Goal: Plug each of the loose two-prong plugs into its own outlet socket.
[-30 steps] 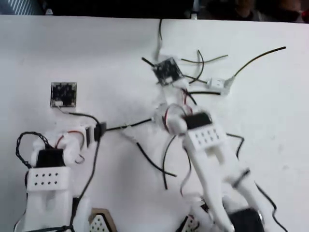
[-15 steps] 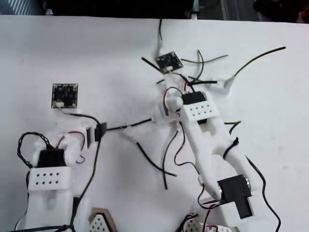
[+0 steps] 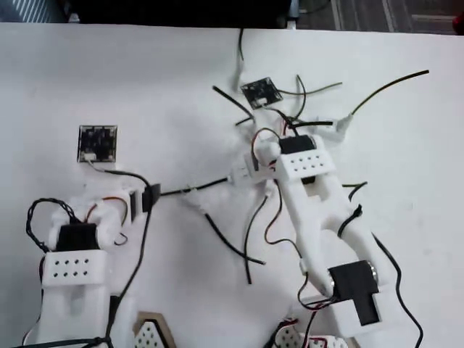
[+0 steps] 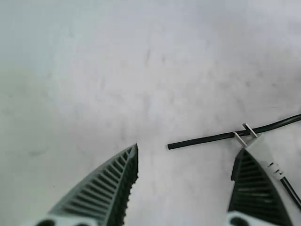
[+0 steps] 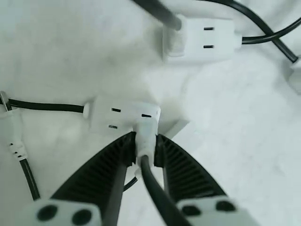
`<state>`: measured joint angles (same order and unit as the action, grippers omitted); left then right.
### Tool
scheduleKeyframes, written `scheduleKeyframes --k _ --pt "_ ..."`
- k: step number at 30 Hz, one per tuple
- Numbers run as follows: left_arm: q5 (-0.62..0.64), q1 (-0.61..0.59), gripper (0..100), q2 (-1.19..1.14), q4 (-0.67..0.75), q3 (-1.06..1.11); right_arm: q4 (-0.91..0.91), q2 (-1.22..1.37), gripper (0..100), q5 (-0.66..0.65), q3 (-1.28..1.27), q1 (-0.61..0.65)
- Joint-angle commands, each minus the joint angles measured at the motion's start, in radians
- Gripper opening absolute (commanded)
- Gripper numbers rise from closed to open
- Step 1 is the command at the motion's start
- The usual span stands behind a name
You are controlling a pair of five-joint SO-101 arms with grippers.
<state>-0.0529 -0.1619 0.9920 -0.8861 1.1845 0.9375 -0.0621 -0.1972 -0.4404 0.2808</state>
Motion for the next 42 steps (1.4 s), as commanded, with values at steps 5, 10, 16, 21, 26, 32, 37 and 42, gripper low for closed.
scheduleKeyframes --k 5,10,16,21,26,32,37,42 --pt "-0.008 -0.012 32 0.024 0.015 0.002 -0.015 0.048 1.7 -0.006 0.048 -0.005" --pt "-0.008 -0.012 32 0.024 0.014 0.002 -0.039 0.059 1.7 0.000 0.048 -0.002" --pt "-0.008 -0.012 32 0.024 0.017 0.012 -0.044 0.061 1.7 0.000 0.043 -0.010" --pt "-0.008 -0.013 32 0.024 0.015 0.012 0.004 0.061 1.7 0.000 0.044 -0.010" --pt "-0.008 -0.013 32 0.024 0.015 0.012 0.027 0.059 1.7 -0.005 0.046 -0.010" --pt "-0.008 -0.013 32 0.024 0.015 0.014 0.024 0.058 1.7 -0.003 0.049 -0.048" --pt "-0.008 -0.013 32 0.024 0.015 0.014 0.045 0.059 1.7 -0.002 0.054 -0.053" --pt "-0.008 -0.013 32 0.024 0.015 0.014 0.071 0.064 1.7 0.000 0.060 -0.018"
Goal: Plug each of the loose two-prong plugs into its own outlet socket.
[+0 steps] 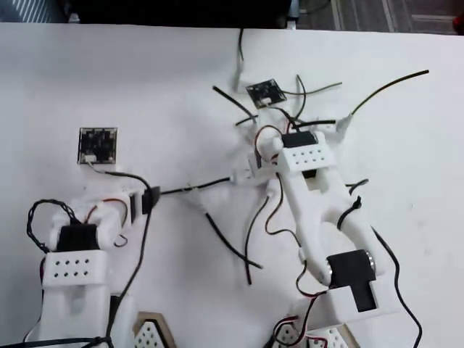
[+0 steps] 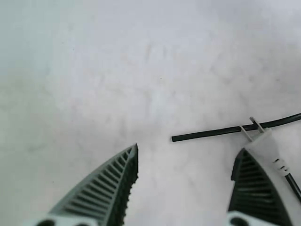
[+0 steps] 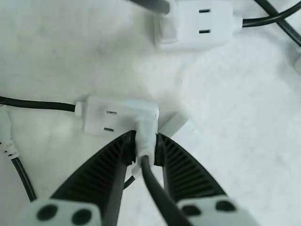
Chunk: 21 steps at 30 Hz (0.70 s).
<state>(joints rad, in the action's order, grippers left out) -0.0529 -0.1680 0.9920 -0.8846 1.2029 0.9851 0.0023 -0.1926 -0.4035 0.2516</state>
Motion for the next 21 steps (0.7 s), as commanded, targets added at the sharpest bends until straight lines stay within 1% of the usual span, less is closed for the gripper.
scheduleKeyframes --k 1,4,8,21 --pt "-0.008 -0.007 32 0.024 0.014 -0.005 0.024 0.010 1.7 -0.005 0.023 0.027" --pt "-0.008 -0.007 32 0.024 0.014 -0.005 0.022 0.081 1.7 -0.005 0.032 0.062" --pt "-0.008 -0.044 32 0.024 0.020 -0.006 0.042 0.159 1.7 -0.005 0.097 0.058" --pt "-0.008 -0.050 32 0.024 0.020 -0.006 0.065 0.220 1.7 -0.011 0.106 0.071"
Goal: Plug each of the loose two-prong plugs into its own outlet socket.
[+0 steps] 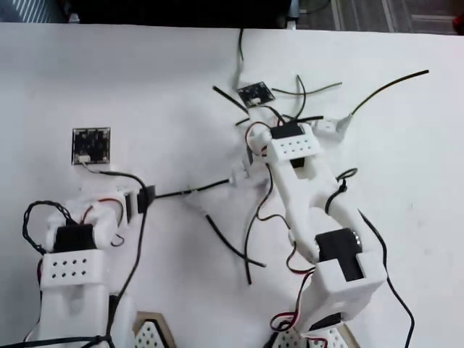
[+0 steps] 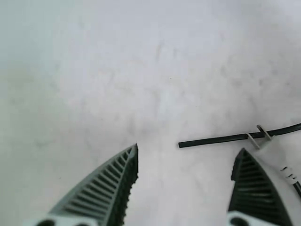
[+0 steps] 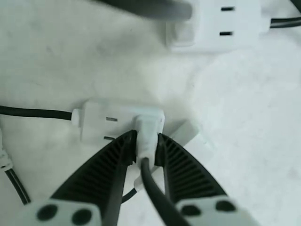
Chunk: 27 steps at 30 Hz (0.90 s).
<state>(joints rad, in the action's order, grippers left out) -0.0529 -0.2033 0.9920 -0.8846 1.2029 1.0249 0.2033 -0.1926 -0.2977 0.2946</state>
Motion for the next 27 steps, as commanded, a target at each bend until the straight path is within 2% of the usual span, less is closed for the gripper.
scheduleKeyframes --k 1,10,19,25,27 --pt "-0.008 -0.015 32 0.024 0.020 -0.006 0.024 0.022 1.7 -0.011 0.000 0.038" --pt "-0.008 -0.015 32 0.024 0.020 -0.006 -0.042 0.099 1.7 -0.012 0.014 0.071" --pt "-0.008 -0.015 32 0.024 0.020 -0.006 -0.045 0.102 1.7 0.006 0.183 -0.005" --pt "-0.008 -0.015 32 0.024 0.020 -0.006 -0.047 0.110 2.9 0.181 0.328 -0.056" --pt "-0.008 -0.015 32 0.024 0.020 -0.006 -0.047 0.110 8.3 0.253 0.362 -0.067"
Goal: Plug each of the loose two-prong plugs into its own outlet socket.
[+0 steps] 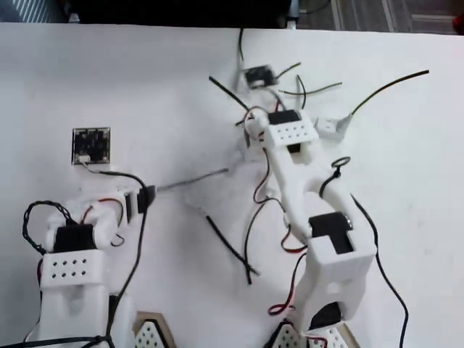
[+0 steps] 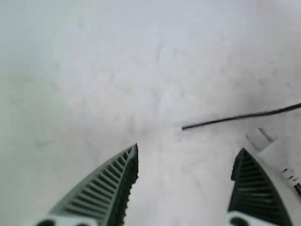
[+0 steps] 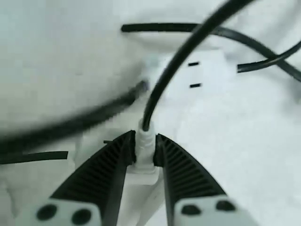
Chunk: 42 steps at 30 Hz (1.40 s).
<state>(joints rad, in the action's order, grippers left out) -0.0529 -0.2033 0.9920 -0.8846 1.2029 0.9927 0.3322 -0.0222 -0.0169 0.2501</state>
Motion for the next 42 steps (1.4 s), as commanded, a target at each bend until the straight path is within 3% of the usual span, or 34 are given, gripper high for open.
scheduleKeyframes --k 1,4,11,16,20,24,28,36,42 --pt "-0.008 -0.015 32 0.024 0.020 -0.006 -0.013 -0.019 12.0 0.123 0.095 -0.028" --pt "-0.008 -0.015 32 0.024 0.020 -0.005 -0.005 -0.027 21.1 0.189 0.106 -0.039" --pt "-0.008 -0.015 32 0.024 0.020 -0.003 0.180 -0.151 21.5 0.186 0.104 -0.033" --pt "-0.008 -0.025 32 0.024 0.020 -0.005 0.381 -0.268 21.5 0.091 0.086 0.091" --pt "0.000 -0.099 32 0.024 0.043 -0.008 0.418 -0.306 21.4 0.015 -0.015 0.223" --pt "0.008 -0.147 32 0.024 0.051 -0.009 0.369 -0.305 18.1 -0.032 -0.123 0.320" --pt "0.055 -0.174 32 0.024 0.077 -0.009 0.203 -0.305 11.0 -0.032 -0.224 0.398" --pt "0.057 -0.182 32 0.024 0.078 -0.008 0.101 -0.303 18.0 -0.032 -0.275 0.555" --pt "0.055 -0.180 32 0.024 0.078 -0.008 -0.073 -0.278 12.7 -0.035 -0.367 0.618"
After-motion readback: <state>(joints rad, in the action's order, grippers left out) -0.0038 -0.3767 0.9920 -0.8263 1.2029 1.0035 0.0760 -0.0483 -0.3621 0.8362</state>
